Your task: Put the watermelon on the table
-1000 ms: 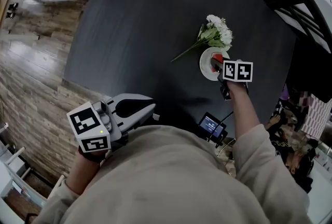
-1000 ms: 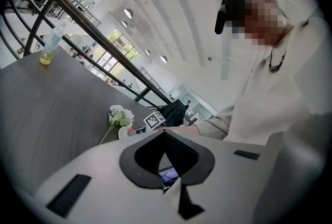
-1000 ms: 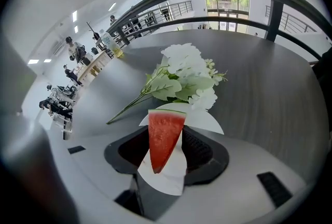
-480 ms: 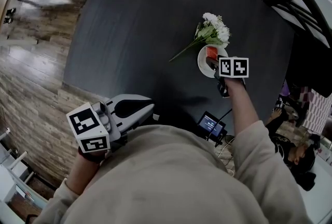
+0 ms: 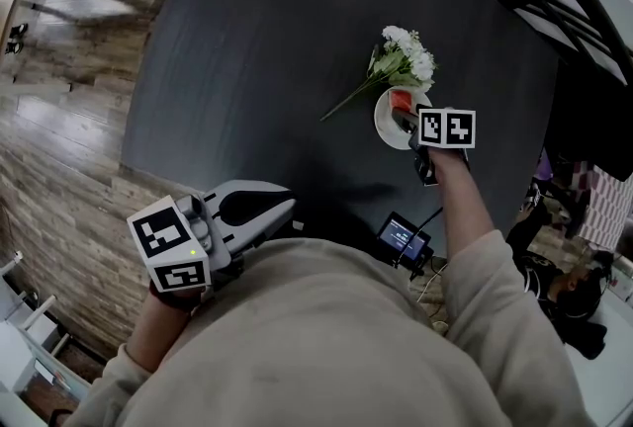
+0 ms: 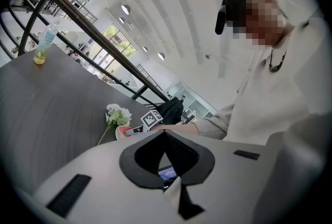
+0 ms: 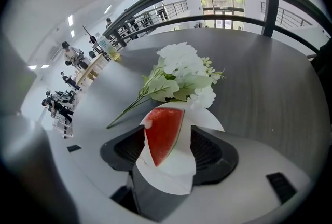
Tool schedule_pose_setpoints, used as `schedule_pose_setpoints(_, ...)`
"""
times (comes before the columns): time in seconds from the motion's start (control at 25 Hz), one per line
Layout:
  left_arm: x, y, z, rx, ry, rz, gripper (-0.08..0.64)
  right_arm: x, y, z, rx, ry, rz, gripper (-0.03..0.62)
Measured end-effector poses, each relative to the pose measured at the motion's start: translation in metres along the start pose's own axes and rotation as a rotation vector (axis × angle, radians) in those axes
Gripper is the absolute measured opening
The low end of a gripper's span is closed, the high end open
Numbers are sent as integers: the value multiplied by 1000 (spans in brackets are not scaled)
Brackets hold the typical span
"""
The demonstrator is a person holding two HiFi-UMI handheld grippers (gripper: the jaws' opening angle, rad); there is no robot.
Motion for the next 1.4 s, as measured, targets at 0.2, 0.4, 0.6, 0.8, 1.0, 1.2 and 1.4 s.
schedule_pose_setpoints(0.2, 1, 1, -1, -5, 7, -6, 6, 0, 1, 1, -7, 0, 3, 270)
schedule_pose_setpoints(0.4, 10, 2, 0, -2, -12, -44, 6, 2, 5, 8, -12, -23, 5, 276)
schedule_pose_setpoints(0.6, 19, 2, 0, -20, -4, -81, 6, 1, 3, 20, -14, -55, -24, 276)
schedule_pose_setpoints(0.8, 26, -3, -6, -56, 17, -122, 7, -7, 2, 43, -19, -111, -54, 278)
schedule_pose_setpoints(1.0, 37, -5, -16, -120, 32, -190, 6, -16, -7, 86, 6, -258, -171, 276)
schedule_pose_setpoints(1.2, 44, -7, -17, -164, 42, -235, 7, -26, 14, 152, 17, -455, -102, 275)
schedule_pose_setpoints(1.4, 51, -7, -20, -211, 43, -283, 6, -41, 61, 219, 142, -647, -32, 108)
Point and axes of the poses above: the fingertips, and each gripper's own axes: z backward along the fingers, y to its left, x out of its top, the point moved 5 cm from there along z, backward along the fingers, and after that the axes turned 12 degrees about -z, right-handed, at the moved point
